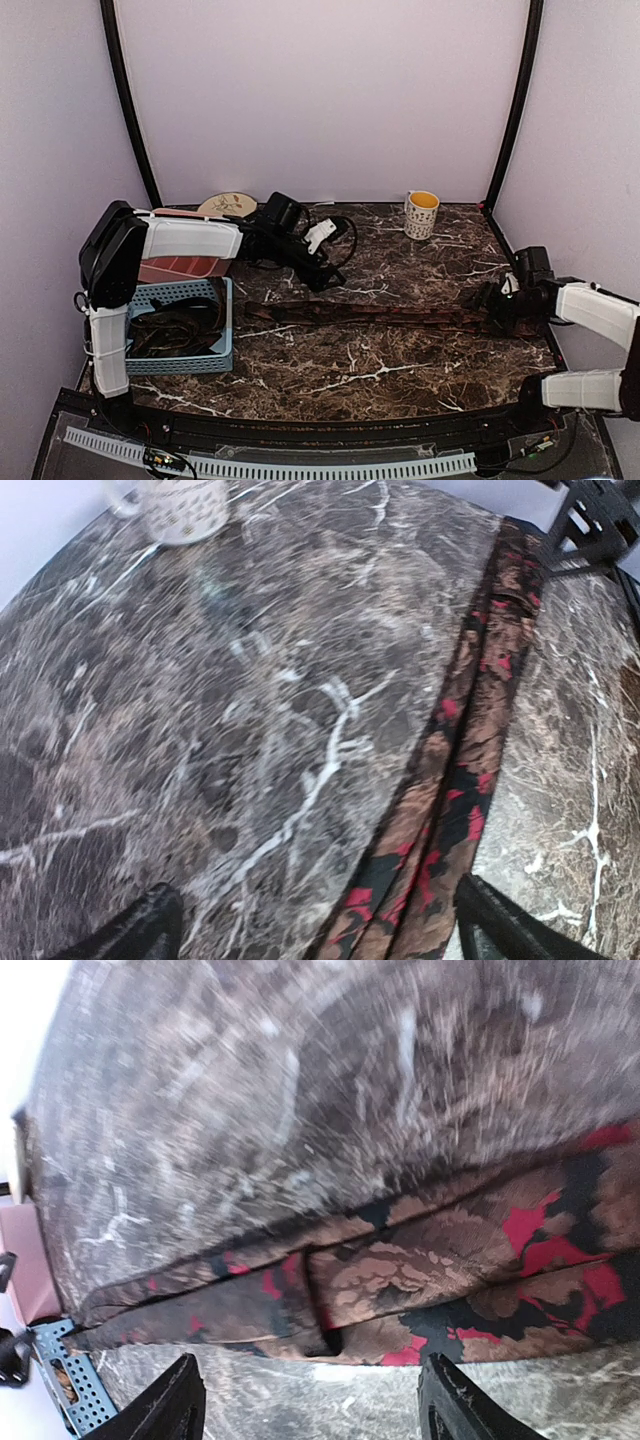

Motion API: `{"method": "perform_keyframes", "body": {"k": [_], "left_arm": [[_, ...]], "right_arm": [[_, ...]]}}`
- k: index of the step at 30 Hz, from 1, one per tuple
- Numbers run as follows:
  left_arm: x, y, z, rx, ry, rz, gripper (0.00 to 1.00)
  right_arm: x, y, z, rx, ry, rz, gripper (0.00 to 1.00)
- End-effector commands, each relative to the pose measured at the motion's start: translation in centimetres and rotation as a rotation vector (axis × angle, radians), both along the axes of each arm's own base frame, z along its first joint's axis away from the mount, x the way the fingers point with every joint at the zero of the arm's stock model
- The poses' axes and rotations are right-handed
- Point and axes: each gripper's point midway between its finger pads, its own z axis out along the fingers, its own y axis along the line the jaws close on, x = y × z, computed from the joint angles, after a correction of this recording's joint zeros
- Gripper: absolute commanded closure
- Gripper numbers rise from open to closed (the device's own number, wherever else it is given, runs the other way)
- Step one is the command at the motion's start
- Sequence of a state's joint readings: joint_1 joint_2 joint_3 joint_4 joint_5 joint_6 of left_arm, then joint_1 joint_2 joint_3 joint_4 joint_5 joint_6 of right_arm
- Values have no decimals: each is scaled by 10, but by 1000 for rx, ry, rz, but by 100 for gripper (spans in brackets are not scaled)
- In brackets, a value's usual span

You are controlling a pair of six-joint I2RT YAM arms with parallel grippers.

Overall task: Roll the ties
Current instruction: Tie the tie at the center of the board.

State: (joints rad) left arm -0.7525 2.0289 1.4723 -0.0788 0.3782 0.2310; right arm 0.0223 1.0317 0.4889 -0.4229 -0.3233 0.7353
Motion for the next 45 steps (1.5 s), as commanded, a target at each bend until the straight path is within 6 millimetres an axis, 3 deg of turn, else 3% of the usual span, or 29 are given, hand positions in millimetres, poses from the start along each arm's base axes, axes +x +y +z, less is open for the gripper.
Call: {"method": "perform_keyframes", "body": {"k": [1,10,14,17,22,24,27,29,33,37,41,45], "left_arm": [[3,12,-17,34,76,53,9],[-12,31,-74,153,197,91,37],[-27,31,-86,143,267,70,51],[-46,25,-91,134,324,23,59],[-101,1,-94,158,374,-93,69],[-99,2,-82,111,354,-59,67],[-79,16,-54,63,230,30,54],[-69,22,-36,62,136,56,51],[-81,14,-10,63,26,-13,50],[-110,-13,-17,56,30,-90,47],[-124,-36,-36,79,48,-132,45],[-130,-50,-58,120,54,-158,51]], "right_arm": [[11,5,-15,8,1,-6,28],[30,-29,-50,-77,71,-30,30],[33,-51,-62,-79,98,-64,31],[37,-64,-62,-96,99,-84,32],[34,-80,-52,-85,85,-114,33],[32,-78,-41,-80,52,-106,33],[33,-66,-21,-34,-27,-75,32],[36,-56,-7,-4,-78,-46,31],[43,-35,19,9,-165,26,30],[54,-16,34,24,-214,96,30],[62,-5,36,36,-223,151,32],[70,-2,32,19,-213,194,35]]}}
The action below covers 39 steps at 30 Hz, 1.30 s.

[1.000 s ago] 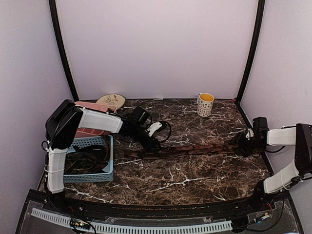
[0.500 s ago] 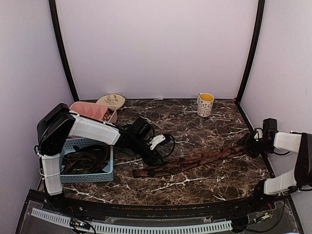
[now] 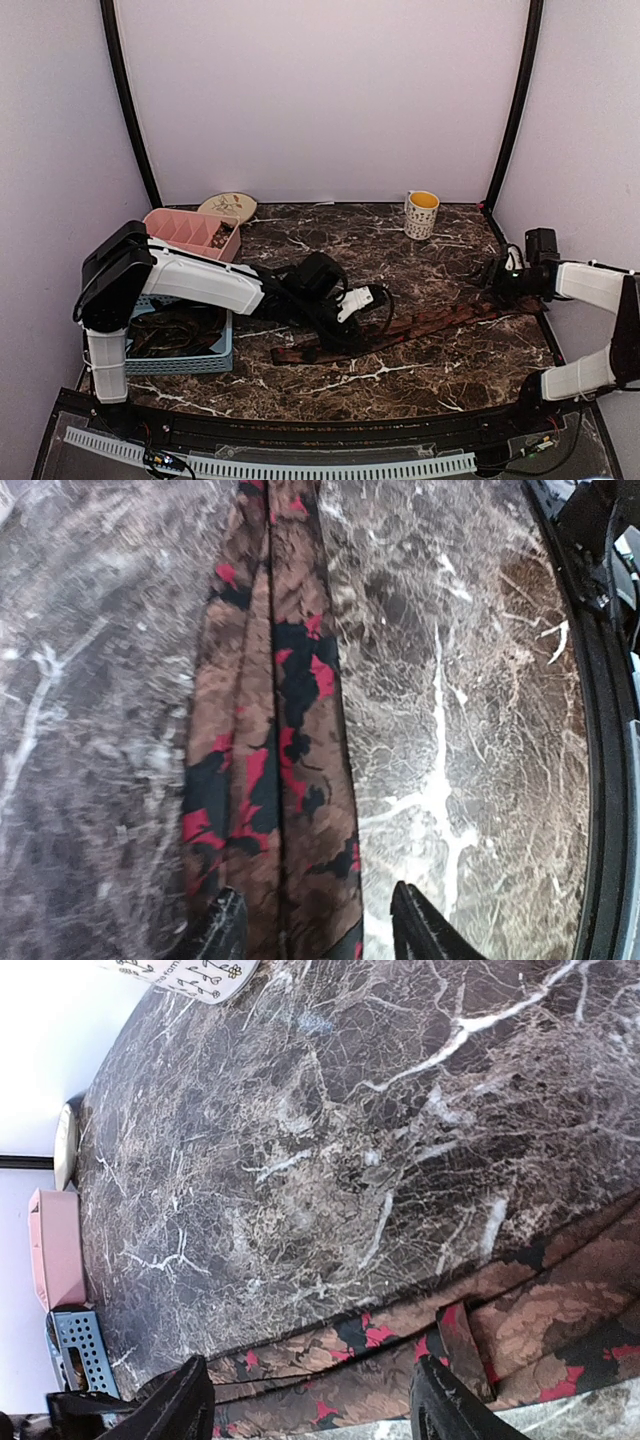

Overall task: Roll the ties
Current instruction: Tie the tie at the center of the board.

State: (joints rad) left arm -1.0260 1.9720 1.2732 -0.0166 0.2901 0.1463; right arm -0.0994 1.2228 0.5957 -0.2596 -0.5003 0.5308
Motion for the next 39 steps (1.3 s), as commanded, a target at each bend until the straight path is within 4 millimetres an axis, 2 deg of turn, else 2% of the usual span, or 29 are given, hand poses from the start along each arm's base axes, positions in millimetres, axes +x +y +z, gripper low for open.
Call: {"method": "perform_keyframes", "body": {"k": [1,4,9,12,14,21,23,25,32,37,39], "left_arm": [[4,-9,-19,41,-4,-7,53],[4,-11,-32,70,5,-16,59],[-1,-1,-51,142,5,-48,70],[-2,5,-54,174,-12,-59,86],[0,5,-47,168,-31,-64,95],[4,-15,17,32,-90,-90,100],[8,-16,24,34,-106,-80,100],[13,-15,23,45,-119,-73,100],[33,6,-20,130,-58,-20,99],[45,18,-37,174,-70,39,80],[40,19,-36,182,-48,14,71]], "right_arm": [[18,5,8,-24,-46,62,36],[26,3,5,-37,-44,64,37],[35,2,4,-39,-41,61,39],[36,1,4,-41,-39,58,40],[37,1,4,-41,-39,60,40],[37,0,5,-51,-39,60,42],[38,0,5,-51,-38,62,42],[38,0,4,-52,-37,63,42],[40,2,4,-46,-45,73,43],[43,1,-1,-52,-35,76,43],[42,2,-5,-50,-26,81,45]]}}
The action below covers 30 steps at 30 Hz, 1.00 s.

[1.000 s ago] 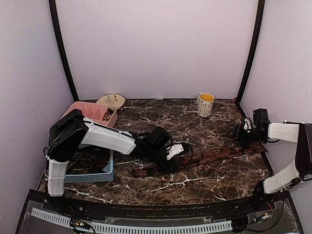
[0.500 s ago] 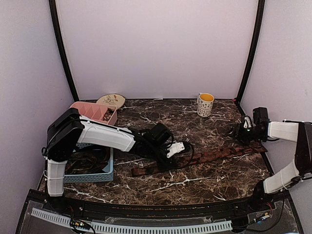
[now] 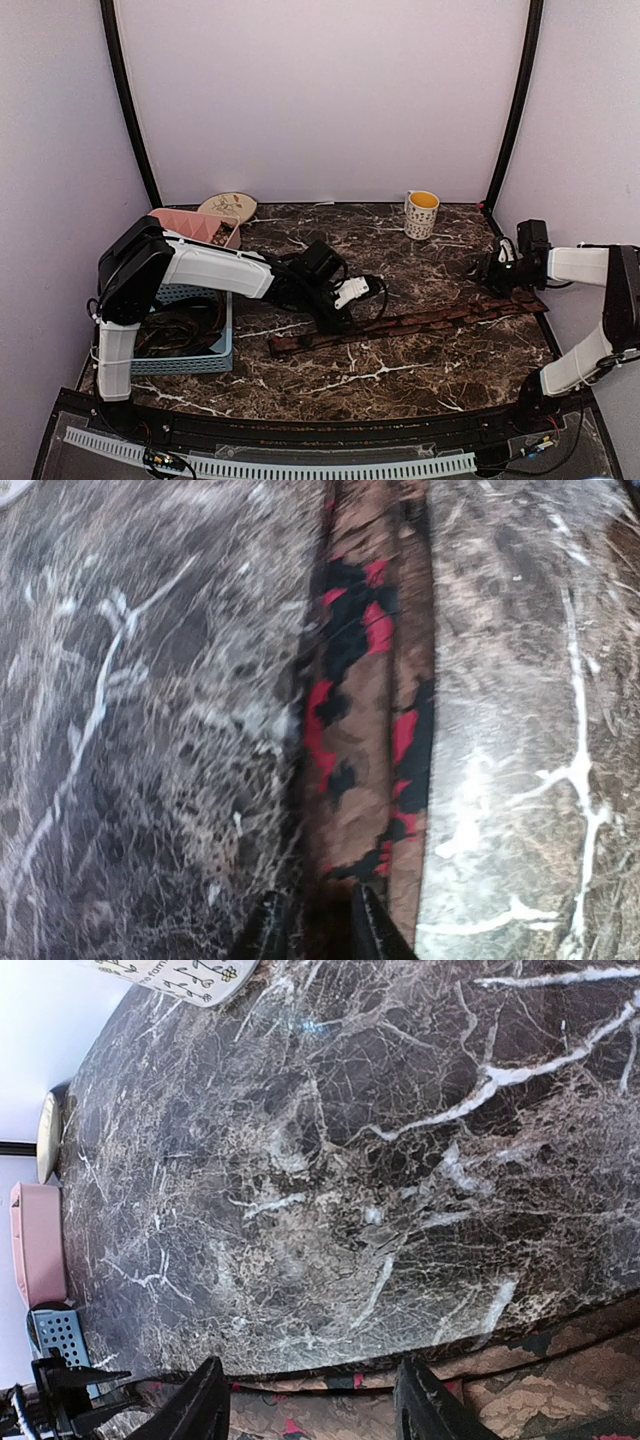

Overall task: Roll the ties
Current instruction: Tie the tie at the center of the board.

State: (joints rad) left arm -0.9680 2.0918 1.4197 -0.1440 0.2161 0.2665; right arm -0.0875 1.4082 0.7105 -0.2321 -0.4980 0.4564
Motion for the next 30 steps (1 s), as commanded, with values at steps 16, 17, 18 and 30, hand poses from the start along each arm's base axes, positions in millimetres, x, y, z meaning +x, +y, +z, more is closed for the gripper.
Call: {"method": "perform_keyframes", "body": {"k": [16,17,18,30], "left_arm": [[-13,-22,-9,-53,38,-72,25],[-15,-23,-12,-50,43,-80,26],[-15,-24,-14,-48,44,-85,29],[-33,-38,-23,-64,29,-191,74]], "right_arm": [[-13,43,-32,24,68,124,53],[-17,42,-36,16,87,121,54],[-21,39,-41,4,106,110,55],[-71,-29,-73,-48,271,-137,63]]}}
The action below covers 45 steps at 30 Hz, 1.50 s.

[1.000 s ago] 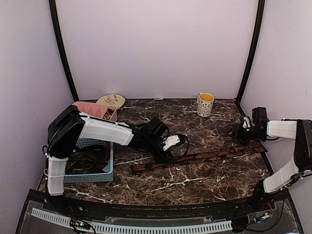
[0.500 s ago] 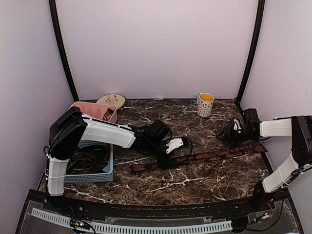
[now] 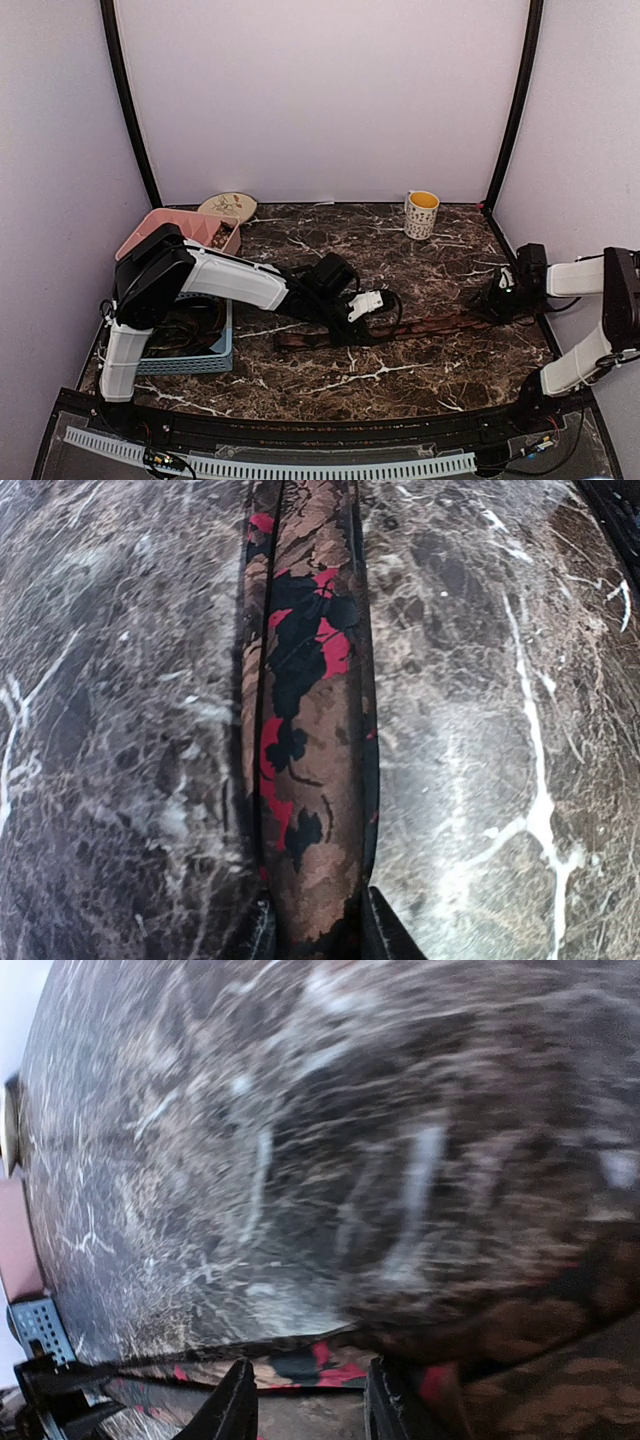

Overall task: Roll the ties
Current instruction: Tie the tie at the center of the board, then smooth out the tie at the center of the board.

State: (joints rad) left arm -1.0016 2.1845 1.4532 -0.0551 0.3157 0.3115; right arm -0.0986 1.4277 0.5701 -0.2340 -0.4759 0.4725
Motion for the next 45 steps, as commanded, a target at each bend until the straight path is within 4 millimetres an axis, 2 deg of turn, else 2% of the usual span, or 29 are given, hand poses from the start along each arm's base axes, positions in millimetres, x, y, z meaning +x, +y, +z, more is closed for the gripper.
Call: {"method": "perform_keyframes", "body": {"k": [1,5,7,10,12,14,15,16,19,21,23,26,31,33,36,39,40,43,45], "left_arm": [[-13,-7,-5,-1,7,-69,74],[-19,-14,-8,6,1,-97,78],[-13,-16,-6,4,0,-58,73],[-5,-12,11,-25,7,6,48],[3,-6,38,-71,-24,58,35],[8,5,67,-127,-47,111,11],[12,12,85,-170,-55,144,3],[17,20,103,-218,-57,184,1],[37,56,151,-369,-21,332,1],[51,83,176,-438,-10,457,1],[61,108,199,-501,8,565,1],[72,144,226,-571,2,725,1],[81,217,270,-673,-8,894,1],[77,226,277,-681,0,864,1],[78,235,270,-601,4,862,1],[72,239,263,-585,23,866,1],[69,240,261,-592,28,864,1],[64,243,255,-595,40,870,1],[63,245,250,-588,42,878,1]], "right_arm": [[-25,-29,-19,-65,102,-111,63],[-20,-34,-14,-77,83,-148,62],[-13,-32,-4,-60,44,-144,60],[1,-22,25,-11,-69,-117,55],[11,-14,52,0,-163,-82,48],[17,2,79,21,-246,-21,34],[20,12,91,34,-280,14,28],[22,24,102,52,-312,49,23],[23,66,128,137,-375,177,13],[17,105,145,225,-406,282,2],[10,142,162,302,-439,369,3],[-8,209,189,431,-490,501,3],[-47,320,189,524,-419,687,3],[-61,359,185,547,-386,757,3],[-82,408,169,572,-327,842,2],[-98,440,157,621,-269,893,1],[-101,449,158,639,-267,909,1],[-107,467,147,663,-225,922,1],[-107,474,130,651,-178,911,1]]}}
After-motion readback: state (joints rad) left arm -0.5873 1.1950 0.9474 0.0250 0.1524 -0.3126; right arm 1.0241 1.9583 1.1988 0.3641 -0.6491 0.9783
